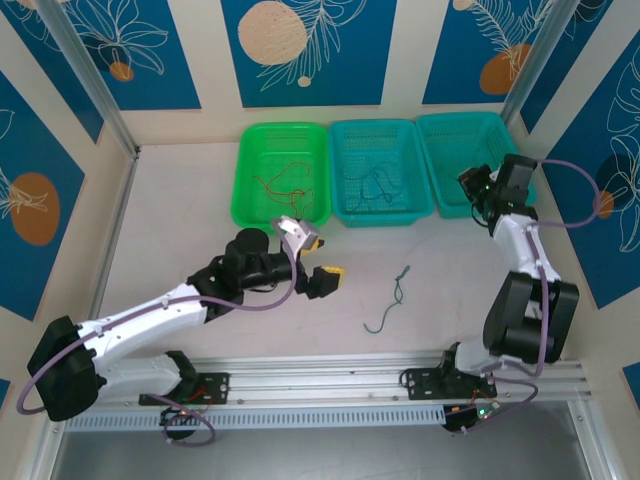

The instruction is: Untangle the cables

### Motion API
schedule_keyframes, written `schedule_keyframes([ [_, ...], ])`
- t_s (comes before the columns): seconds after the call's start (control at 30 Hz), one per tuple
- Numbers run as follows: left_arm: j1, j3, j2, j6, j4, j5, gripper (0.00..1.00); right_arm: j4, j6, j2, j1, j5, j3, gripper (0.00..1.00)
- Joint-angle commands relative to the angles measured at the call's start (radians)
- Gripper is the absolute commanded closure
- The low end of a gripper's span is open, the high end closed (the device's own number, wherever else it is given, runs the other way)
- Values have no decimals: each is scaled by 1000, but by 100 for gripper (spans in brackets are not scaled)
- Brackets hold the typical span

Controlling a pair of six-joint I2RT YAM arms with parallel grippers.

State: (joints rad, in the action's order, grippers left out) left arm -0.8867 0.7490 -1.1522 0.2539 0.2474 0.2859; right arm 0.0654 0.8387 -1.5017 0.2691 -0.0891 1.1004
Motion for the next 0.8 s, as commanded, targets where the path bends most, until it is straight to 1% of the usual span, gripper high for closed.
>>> schedule_keyframes([
  [0.0,-18,35,-7,8,26,-23,0,-29,-2,-115,7,-72,129,99],
  [0.03,-20,35,-6,8,21,-25,0,-9,-9,-158,13,-78,171,94],
  [0.13,-24,39,2,7,-11,-40,0,139,-41,-280,25,-131,345,63],
  [0.17,-25,39,6,3,-23,-46,0,206,-54,-309,25,-153,398,57],
  [0.23,-26,34,11,-2,-34,-57,0,263,-80,-317,13,-166,423,54],
  [0.33,-26,23,7,-7,-20,-72,0,214,-98,-239,-19,-131,309,51],
  [0.43,-26,35,-12,-16,-29,-65,0,182,-95,-140,-43,-132,189,51],
  [0.53,-26,66,-46,-42,-72,-38,0,196,-101,-12,-77,-127,76,51],
  [0.67,-26,99,-87,-84,-105,31,0,242,-124,224,-151,-70,-78,51],
  [0.77,-26,115,-115,-96,-112,51,0,288,-131,375,-213,-93,-177,51],
])
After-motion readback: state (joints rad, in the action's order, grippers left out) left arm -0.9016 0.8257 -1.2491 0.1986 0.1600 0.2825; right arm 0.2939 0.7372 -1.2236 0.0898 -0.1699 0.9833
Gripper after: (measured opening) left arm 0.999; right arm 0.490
